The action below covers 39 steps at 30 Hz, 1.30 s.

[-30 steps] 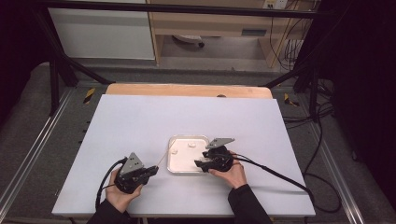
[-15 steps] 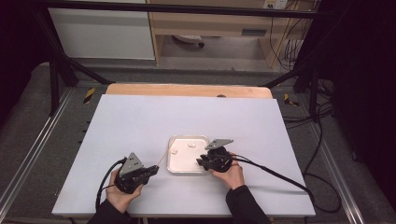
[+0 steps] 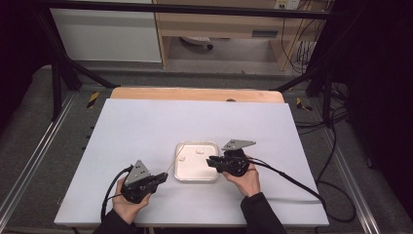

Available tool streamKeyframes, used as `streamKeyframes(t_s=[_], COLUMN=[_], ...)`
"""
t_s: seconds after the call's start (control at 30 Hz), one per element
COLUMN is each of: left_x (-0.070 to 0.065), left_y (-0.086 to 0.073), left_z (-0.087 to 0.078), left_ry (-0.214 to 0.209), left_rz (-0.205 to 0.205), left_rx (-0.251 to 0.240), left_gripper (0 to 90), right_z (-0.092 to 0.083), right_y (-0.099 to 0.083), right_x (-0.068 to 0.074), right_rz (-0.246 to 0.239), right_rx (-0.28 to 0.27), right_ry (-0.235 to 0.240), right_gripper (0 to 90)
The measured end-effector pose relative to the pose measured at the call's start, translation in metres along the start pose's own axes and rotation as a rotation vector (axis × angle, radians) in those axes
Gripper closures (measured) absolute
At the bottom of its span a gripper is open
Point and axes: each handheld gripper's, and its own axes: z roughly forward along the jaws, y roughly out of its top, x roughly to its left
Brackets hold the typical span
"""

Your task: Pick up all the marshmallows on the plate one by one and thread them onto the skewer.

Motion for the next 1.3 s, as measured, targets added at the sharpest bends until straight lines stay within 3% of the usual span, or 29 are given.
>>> streamKeyframes(t_s=[0.03, 0.1, 0.17, 0.37, 0.57, 0.9, 1.3], left_x=[-0.001, -0.003, -0.005, -0.010, -0.015, -0.020, -0.021], left_y=[0.000, 0.000, 0.001, 0.002, 0.002, 0.003, 0.003], left_z=[0.001, 0.001, 0.002, 0.007, 0.012, 0.015, 0.015], left_ry=[-0.003, -0.005, -0.008, -0.021, -0.028, -0.032, -0.035], left_rz=[0.002, 0.009, 0.013, 0.021, 0.050, 0.063, 0.078], left_rx=[-0.007, -0.016, -0.022, -0.031, -0.026, -0.032, -0.033], left_gripper=[88.3, 88.4, 88.3, 88.3, 88.3, 88.3, 88.3], right_z=[-0.007, -0.009, -0.017, -0.032, -0.037, -0.033, -0.020], right_y=[0.005, 0.006, 0.012, 0.022, 0.030, 0.044, 0.053], right_x=[0.000, 0.000, 0.000, -0.003, -0.005, -0.001, 0.004], right_rz=[0.012, 0.019, 0.040, 0.076, 0.109, 0.130, 0.137], right_rx=[-0.033, -0.044, -0.095, -0.181, -0.229, -0.270, -0.259], right_ry=[0.019, 0.026, 0.053, 0.091, 0.124, 0.176, 0.219], right_gripper=[78.5, 78.5, 78.6, 78.8, 79.1, 79.2, 79.1])
